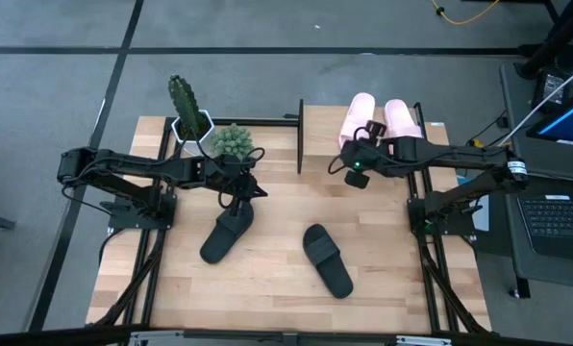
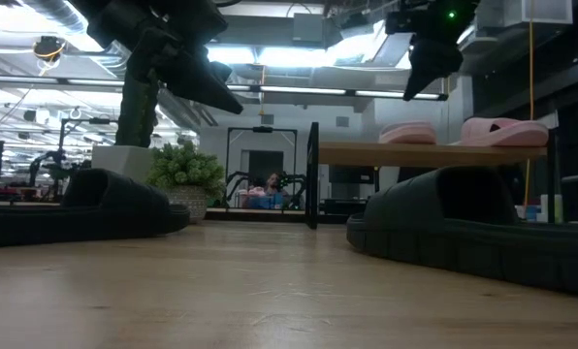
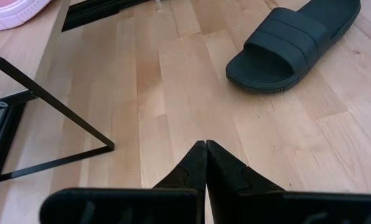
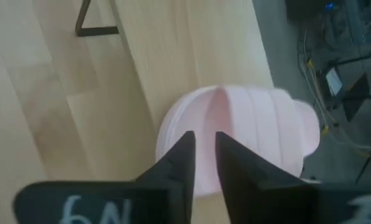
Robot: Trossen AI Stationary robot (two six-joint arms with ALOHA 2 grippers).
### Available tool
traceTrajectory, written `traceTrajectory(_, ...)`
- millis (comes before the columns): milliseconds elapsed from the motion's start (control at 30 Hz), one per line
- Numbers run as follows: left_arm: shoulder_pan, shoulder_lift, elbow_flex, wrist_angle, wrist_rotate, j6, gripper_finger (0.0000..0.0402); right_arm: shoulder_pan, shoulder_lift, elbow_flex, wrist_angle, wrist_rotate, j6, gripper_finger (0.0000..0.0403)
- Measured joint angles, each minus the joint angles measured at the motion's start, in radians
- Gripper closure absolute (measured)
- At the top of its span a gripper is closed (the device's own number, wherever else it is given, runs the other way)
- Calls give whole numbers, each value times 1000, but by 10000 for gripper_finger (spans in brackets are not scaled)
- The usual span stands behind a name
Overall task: Pick and place slides into the shelf
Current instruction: Put the pink slides on the shelf
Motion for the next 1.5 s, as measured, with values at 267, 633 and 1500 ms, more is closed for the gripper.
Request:
traceTrajectory(267, 0, 0, 0, -3, 0, 0, 401, -36, 2, 0, 19, -1, -36, 249)
traceTrajectory(633, 0, 0, 0, -3, 0, 0, 401, -97, 38, -3, 12, -2, -100, 211)
traceTrajectory(1500, 0, 0, 0, -30, 0, 0, 401, -160, 98, -4, 41, 1, -106, 232)
